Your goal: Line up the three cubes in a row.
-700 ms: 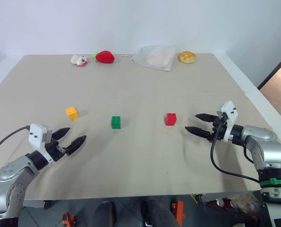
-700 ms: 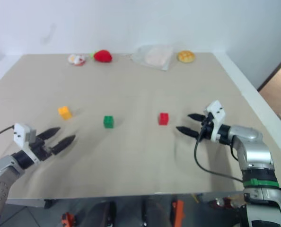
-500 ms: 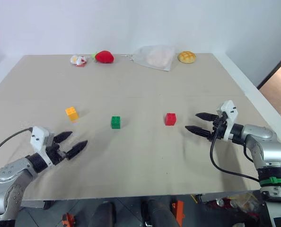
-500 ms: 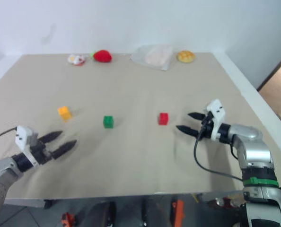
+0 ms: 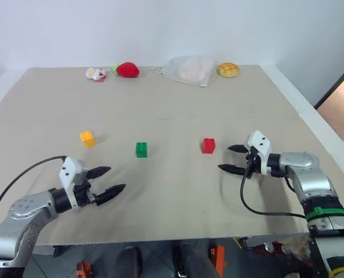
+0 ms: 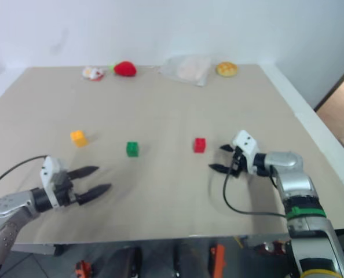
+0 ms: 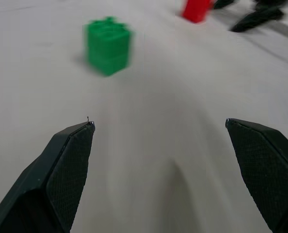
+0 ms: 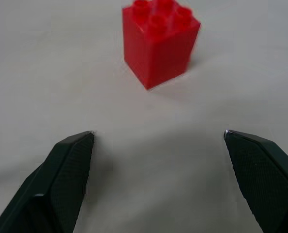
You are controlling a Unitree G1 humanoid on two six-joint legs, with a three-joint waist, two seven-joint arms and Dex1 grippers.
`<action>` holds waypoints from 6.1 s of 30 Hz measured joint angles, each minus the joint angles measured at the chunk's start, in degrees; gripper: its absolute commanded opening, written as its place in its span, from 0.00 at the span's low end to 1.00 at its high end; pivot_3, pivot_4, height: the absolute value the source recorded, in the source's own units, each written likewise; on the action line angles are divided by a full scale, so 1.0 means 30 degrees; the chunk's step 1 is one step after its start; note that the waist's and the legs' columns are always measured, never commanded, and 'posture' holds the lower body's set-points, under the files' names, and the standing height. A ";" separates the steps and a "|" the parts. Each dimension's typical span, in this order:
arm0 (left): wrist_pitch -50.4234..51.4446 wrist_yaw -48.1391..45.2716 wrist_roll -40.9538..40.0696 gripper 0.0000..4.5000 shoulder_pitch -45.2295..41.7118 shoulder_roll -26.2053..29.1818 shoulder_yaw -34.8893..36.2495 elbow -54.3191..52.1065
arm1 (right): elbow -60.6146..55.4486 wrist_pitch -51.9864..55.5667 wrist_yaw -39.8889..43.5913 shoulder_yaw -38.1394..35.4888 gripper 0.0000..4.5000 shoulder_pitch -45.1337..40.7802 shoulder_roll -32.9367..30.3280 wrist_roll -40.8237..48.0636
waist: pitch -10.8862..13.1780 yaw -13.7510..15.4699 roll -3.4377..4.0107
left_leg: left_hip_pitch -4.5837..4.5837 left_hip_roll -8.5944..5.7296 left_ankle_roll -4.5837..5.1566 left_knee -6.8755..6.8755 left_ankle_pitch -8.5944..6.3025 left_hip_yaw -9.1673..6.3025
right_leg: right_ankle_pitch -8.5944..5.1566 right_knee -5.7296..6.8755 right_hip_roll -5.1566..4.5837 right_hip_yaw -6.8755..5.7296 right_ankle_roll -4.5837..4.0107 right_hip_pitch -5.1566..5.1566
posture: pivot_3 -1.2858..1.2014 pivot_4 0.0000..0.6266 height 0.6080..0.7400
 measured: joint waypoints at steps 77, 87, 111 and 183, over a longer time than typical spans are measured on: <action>0.1209 0.0597 -0.0513 1.00 0.3621 0.0288 0.1919 -0.2026 | -0.0538 -0.1298 0.7232 0.1575 0.28 -0.0712 0.3227 0.0163 | -0.0005 -0.0309 -0.0028 | 0.0062 0.0528 -0.0020 -0.0095 -0.0014 0.0198 | 0.0179 0.0080 0.0638 0.0280 -0.0459 -0.0275 | 0.52 0.24 1.00; 0.1197 0.0314 -0.0295 1.00 0.2111 0.0560 0.1402 -0.1019 | -0.0734 -0.1695 0.6314 0.2127 0.86 -0.0556 0.3708 -0.0124 | -0.0030 -0.0440 -0.0074 | 0.0180 0.0533 -0.0021 -0.0050 -0.0014 0.0213 | 0.0247 0.0081 0.0669 0.0296 -0.0438 -0.0259 | 0.52 0.24 1.00; -0.1571 0.0265 0.2785 1.00 -0.4486 -0.0152 -0.0120 0.7119 | -0.5134 0.3491 0.5703 -0.1661 0.86 -0.4211 0.2850 0.6199 | -0.0026 -0.0270 -0.0066 | 0.0094 0.0513 -0.0224 -0.0055 -0.0212 0.0174 | 0.0209 0.0081 0.0682 0.0355 -0.0362 -0.0330 | 0.52 0.24 1.00; -0.5933 -0.7005 0.7762 0.29 -1.2442 -0.4924 -0.7763 1.3103 | -0.9815 0.4553 0.3577 -0.1684 0.87 0.2605 -0.1197 0.5609 | -0.0051 0.0064 -0.0033 | 0.0045 0.0237 -0.0123 0.0143 -0.0139 0.0174 | 0.0341 0.0084 0.0624 0.0547 -0.0042 -0.0257 | 0.52 0.24 1.00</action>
